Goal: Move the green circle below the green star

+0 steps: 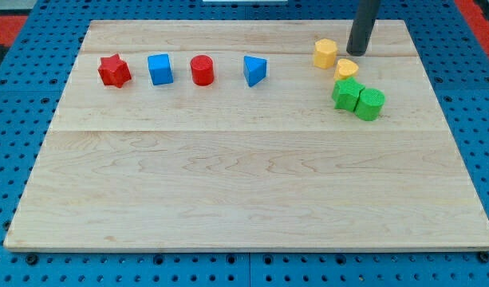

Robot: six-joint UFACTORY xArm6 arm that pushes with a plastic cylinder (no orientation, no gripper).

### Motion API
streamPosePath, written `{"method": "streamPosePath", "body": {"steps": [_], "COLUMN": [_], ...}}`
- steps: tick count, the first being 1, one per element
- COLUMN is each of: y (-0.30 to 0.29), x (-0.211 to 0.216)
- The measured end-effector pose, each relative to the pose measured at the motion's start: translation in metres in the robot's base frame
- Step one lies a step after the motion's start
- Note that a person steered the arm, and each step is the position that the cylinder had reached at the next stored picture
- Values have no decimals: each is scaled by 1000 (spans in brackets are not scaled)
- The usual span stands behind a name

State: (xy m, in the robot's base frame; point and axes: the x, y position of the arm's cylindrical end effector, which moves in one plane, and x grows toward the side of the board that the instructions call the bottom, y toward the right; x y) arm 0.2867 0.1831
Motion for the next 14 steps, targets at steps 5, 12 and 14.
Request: {"method": "streamPosePath", "body": {"steps": [5, 12, 14], "y": [-9, 44, 22], "x": [118, 205, 230]}}
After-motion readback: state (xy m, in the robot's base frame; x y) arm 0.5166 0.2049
